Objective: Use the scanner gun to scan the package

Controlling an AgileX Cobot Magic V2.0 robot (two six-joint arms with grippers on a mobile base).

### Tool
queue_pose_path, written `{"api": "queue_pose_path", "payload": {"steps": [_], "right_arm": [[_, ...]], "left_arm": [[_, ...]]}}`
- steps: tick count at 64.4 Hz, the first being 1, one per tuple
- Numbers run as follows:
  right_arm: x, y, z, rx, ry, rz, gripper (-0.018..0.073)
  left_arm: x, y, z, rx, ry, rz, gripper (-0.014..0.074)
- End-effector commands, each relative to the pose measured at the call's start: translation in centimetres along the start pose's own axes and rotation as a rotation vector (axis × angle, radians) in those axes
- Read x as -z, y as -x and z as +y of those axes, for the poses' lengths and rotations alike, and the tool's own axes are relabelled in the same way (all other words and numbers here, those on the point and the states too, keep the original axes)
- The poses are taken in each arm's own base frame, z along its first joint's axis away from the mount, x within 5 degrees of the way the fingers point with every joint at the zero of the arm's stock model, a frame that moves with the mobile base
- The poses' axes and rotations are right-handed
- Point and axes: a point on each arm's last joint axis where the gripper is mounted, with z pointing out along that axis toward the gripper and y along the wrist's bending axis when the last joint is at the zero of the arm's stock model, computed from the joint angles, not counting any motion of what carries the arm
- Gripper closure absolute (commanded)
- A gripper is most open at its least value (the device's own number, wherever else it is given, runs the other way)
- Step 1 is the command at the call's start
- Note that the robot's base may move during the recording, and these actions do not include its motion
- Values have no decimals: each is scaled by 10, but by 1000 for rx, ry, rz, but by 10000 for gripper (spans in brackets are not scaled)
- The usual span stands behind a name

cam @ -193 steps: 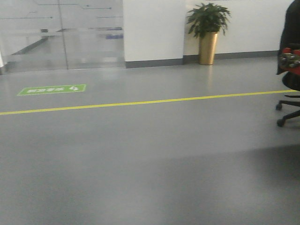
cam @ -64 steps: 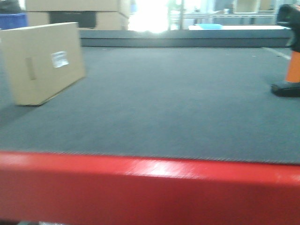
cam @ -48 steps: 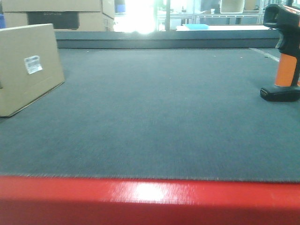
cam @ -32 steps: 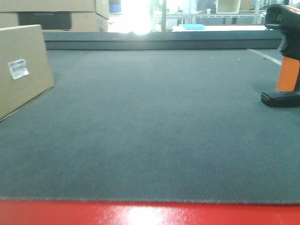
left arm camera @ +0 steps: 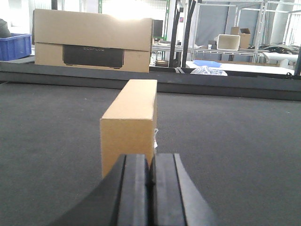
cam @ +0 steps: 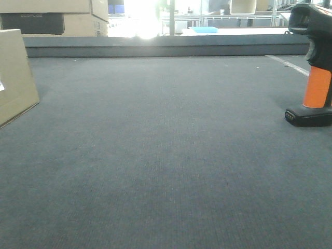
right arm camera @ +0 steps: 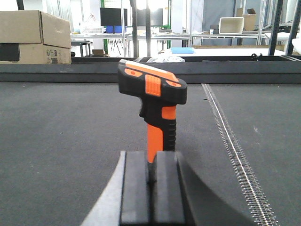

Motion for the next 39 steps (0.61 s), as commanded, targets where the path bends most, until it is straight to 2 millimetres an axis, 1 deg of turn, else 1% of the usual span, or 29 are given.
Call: {"api": "queue_pose_path", "payload": {"steps": [1,39], "right_arm": [[0,2,0,9,3,-17,728],[0,2,0,9,3,-17,728]], "left_arm": [[0,3,0,-5,4,-27,708],[0,3,0,-5,4,-27,708]]}}
